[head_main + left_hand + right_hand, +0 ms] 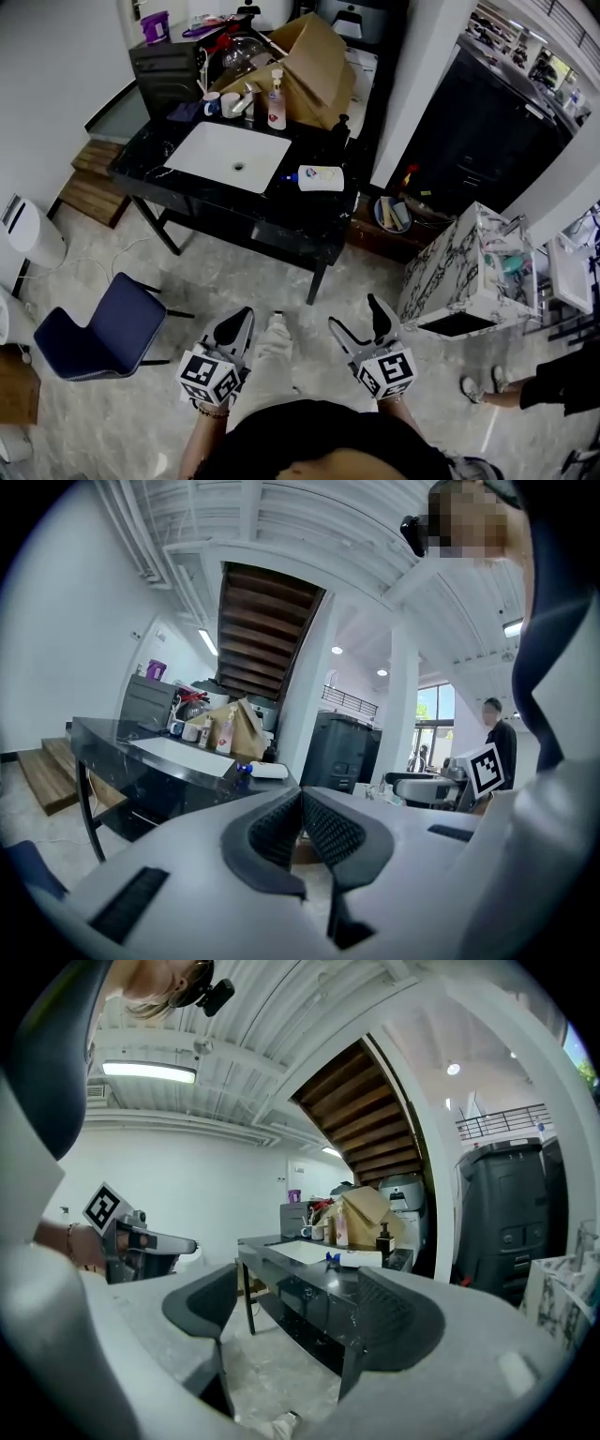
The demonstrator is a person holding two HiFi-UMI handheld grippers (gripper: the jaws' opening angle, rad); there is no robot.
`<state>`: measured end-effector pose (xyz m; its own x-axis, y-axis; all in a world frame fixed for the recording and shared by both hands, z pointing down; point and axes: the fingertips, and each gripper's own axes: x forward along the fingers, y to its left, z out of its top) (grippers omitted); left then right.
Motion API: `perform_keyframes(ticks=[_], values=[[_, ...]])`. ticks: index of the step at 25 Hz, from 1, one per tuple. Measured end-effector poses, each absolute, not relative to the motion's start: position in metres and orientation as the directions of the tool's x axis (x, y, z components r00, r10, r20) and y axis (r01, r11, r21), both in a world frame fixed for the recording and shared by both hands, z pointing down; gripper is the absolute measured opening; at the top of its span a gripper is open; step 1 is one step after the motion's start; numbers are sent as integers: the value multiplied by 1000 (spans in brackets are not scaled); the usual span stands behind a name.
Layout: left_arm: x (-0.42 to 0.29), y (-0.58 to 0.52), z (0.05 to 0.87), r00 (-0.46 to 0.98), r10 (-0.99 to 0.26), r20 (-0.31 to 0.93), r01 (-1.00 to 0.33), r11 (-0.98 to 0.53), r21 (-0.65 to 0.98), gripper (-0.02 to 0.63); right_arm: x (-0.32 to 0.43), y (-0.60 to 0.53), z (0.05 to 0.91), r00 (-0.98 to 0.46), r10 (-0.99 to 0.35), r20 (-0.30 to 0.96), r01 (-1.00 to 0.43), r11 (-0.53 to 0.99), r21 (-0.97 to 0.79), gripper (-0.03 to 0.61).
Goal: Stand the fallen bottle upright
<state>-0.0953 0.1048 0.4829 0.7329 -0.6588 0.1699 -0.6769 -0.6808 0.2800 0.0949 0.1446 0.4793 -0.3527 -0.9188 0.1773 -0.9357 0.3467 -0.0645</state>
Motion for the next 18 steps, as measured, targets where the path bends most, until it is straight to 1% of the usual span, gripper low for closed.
perform_keyframes(ticks=[4, 8, 18], values=[[-89, 55, 474, 741, -654, 150, -667, -692, 277, 3, 99, 93, 473, -354, -920, 167, -935, 347, -70, 397], [-84, 7, 476, 752, -638, 166, -656, -702, 277, 3, 103, 44, 464, -329, -929, 166, -944, 330, -27, 397], [-75, -117, 462, 762, -629, 154, -644, -714, 273, 3, 119, -72, 454, -289, -941, 176, -957, 285, -47, 396]])
